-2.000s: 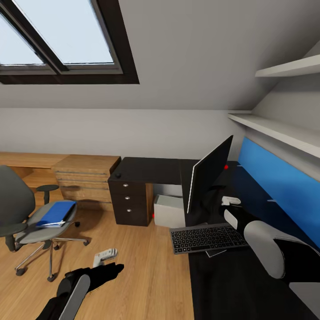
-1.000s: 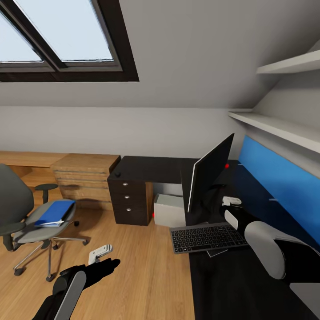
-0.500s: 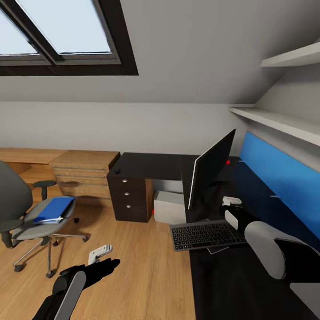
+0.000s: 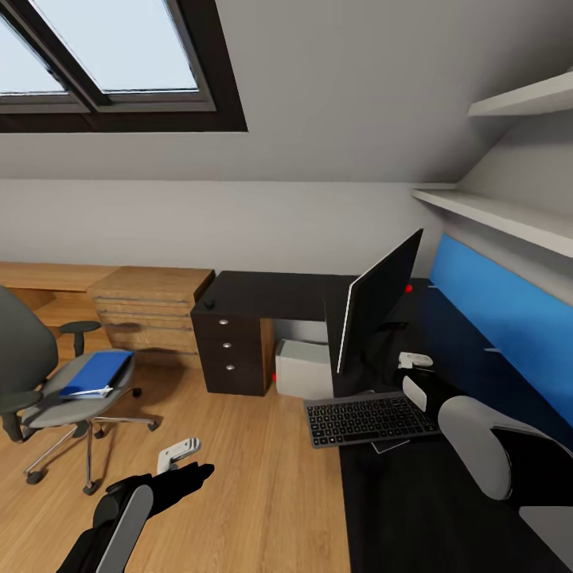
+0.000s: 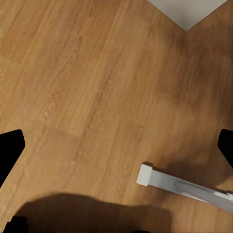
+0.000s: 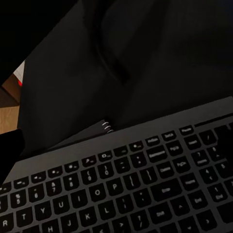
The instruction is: In the bedroom, organize the workspace by keeping the computer under the desk, ensuring the monitor is on the desk, placing the keyboard on the desk next to the monitor, placing the mouse on the desk next to the keyboard, moving the folder from the swivel chair onto the desk next to the mouse, stacking the notebook on top of the folder with the pen on top of the notebook, and positioning the swivel chair next to the desk.
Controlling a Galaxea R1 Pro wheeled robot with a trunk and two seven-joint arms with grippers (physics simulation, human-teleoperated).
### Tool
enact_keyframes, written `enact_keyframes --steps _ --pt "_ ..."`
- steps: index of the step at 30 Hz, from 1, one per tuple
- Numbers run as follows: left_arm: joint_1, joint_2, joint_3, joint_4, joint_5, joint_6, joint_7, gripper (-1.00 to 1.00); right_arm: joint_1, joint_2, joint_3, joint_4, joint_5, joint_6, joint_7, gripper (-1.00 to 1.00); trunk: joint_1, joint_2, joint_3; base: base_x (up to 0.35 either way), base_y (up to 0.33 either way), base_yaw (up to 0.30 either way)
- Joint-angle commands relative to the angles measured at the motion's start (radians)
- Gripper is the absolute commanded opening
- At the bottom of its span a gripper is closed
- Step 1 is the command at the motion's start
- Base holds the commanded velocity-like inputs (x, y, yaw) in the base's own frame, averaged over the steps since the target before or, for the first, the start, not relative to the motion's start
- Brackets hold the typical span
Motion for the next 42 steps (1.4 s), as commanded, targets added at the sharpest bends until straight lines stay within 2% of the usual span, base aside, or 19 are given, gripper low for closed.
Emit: enact_keyframes --steps 1,18,32,42 --pt "-0.001 0.000 0.000 -0.001 0.011 0.004 0.008 1.00 -0.001 0.000 -0.006 -0.002 0.000 0.006 -0.002 1.00 0.000 -0.001 -0.002 0.000 0.000 0.000" --pt "-0.001 0.000 0.001 -0.001 0.012 0.005 0.008 1.00 0.000 0.000 -0.006 -0.002 0.000 0.008 -0.002 1.00 0.000 -0.001 -0.002 0.000 0.000 0.000" --pt "-0.001 0.002 0.004 -0.001 0.012 0.005 0.008 1.00 0.000 0.000 -0.006 -0.002 0.002 0.007 -0.003 1.00 0.054 -0.099 -0.065 0.000 0.000 0.000" --pt "-0.001 0.002 0.013 -0.001 0.012 0.005 0.008 1.00 0.000 0.001 -0.006 -0.002 0.002 0.007 -0.003 1.00 0.092 -0.169 -0.101 0.000 0.000 0.000"
